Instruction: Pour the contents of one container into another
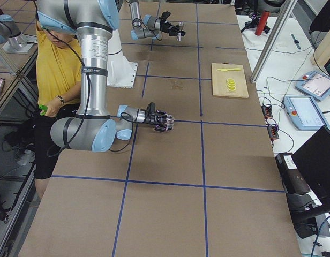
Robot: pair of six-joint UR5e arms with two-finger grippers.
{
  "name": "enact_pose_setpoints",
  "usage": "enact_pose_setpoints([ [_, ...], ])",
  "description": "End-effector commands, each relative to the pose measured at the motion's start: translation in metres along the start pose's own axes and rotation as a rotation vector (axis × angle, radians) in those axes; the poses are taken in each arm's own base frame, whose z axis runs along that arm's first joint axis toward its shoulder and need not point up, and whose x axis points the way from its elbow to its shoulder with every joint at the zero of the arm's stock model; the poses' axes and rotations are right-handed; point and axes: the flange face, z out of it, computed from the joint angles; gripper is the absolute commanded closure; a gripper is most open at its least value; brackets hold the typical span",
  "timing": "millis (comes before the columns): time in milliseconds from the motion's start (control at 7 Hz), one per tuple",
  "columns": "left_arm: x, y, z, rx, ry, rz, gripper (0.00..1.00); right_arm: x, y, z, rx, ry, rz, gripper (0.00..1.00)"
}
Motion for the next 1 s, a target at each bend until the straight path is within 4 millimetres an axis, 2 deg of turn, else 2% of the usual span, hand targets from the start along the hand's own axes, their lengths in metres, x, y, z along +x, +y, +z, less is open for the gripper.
enact_pose_setpoints([
  [0,0.000,0.000,0.000,0.000,0.000,-0.001,1.00,0.003,0.002,0.002,0.001,0.003,-0.004,0.79],
  [143,0.000,0.000,0.000,0.000,0.000,-0.001,1.00,0.003,0.000,0.002,0.008,0.005,-0.002,0.92],
  [286,0.000,0.000,0.000,0.000,0.000,-0.001,1.00,0.004,-0.002,0.003,0.016,0.009,-0.006,1.00],
  [571,0.001,-0.001,0.000,0.001,0.002,-0.002,1.00,0.007,-0.008,0.008,0.039,0.024,-0.024,1.00],
  [857,0.000,0.001,0.000,-0.004,0.000,0.005,1.00,-0.004,-0.034,0.010,0.060,0.023,-0.046,1.00],
])
